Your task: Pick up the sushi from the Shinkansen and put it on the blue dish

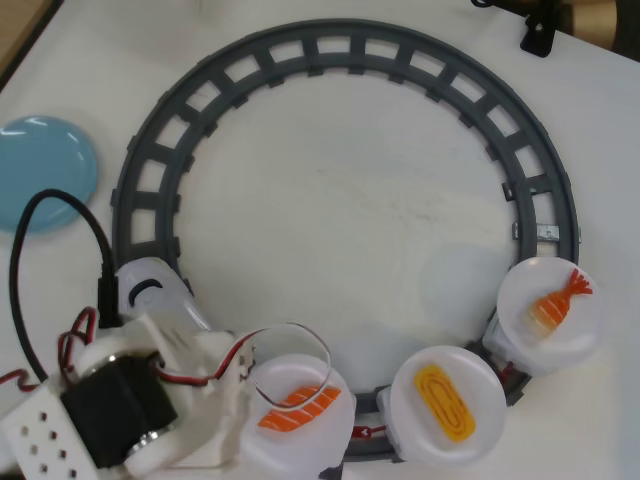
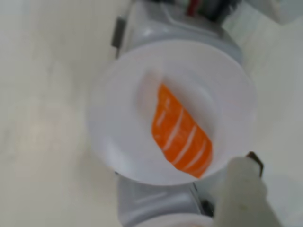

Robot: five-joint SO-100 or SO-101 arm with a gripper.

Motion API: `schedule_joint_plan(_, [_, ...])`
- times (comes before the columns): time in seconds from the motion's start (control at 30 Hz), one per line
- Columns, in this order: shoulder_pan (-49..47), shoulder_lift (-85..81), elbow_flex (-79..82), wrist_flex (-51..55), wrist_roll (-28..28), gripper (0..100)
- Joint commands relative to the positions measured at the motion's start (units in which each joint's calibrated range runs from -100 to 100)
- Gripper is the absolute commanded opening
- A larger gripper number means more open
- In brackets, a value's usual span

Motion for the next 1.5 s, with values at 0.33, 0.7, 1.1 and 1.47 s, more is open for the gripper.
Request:
schedule_joint_plan(0.33, [0.93,-0.23,1.78,-5.65,-3.97,18])
schedule_joint_plan(0.7, [10.62,-0.15,4.12,-22.97,-26.66,18])
schedule_joint_plan(1.1, [11.15,10.72,13.23,-27.47,-38.48,18])
schedule_joint_plan(1.47, [10.79,6.98,7.46,-25.01,-37.96,18])
